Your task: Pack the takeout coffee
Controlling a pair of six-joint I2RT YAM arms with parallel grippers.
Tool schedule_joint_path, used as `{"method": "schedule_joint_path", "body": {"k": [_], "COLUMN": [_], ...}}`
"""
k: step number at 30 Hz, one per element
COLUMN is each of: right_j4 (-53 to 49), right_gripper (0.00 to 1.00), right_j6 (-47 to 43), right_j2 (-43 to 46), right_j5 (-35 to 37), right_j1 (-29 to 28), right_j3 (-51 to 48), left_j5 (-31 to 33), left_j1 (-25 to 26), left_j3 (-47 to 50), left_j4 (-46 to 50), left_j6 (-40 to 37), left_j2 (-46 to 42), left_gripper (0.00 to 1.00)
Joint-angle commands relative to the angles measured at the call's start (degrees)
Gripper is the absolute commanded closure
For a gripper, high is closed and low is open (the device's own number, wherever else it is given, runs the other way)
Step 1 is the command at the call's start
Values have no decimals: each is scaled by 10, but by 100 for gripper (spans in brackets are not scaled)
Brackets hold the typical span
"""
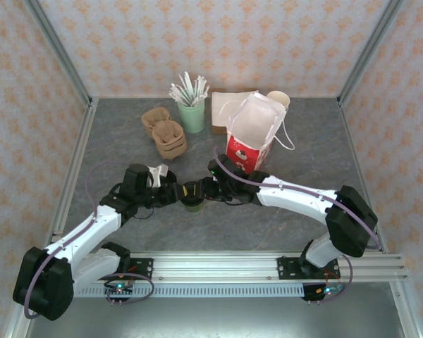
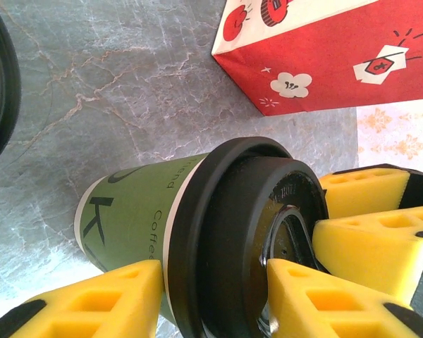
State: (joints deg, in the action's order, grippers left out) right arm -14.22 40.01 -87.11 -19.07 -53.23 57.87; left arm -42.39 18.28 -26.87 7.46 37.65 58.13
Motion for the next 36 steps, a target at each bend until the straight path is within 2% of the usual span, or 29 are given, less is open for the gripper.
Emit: {"method": "schedule_joint_path", "body": {"k": [1, 17, 26, 36], "right_j4": [-36, 16, -21, -13], "right_gripper": [56, 57, 47, 47], "right_j6": [13, 62, 42, 39], "right_j2": [-21, -14, -16, -33], "right_j5": [23, 17, 25, 8], "right_j1": [-5, -5, -5, -5], "right_j3": [-37, -76, -36, 2], "left_j5": [30, 29, 22, 16], "left_j1": [3, 3, 3, 3], "left_j3": [31, 24, 0, -16], "left_j4": [48, 49, 58, 22], "left_j6": [-4, -9, -4, 15], "left_j2": [15, 18, -10, -4], "left_gripper": [58, 58, 55, 54]}}
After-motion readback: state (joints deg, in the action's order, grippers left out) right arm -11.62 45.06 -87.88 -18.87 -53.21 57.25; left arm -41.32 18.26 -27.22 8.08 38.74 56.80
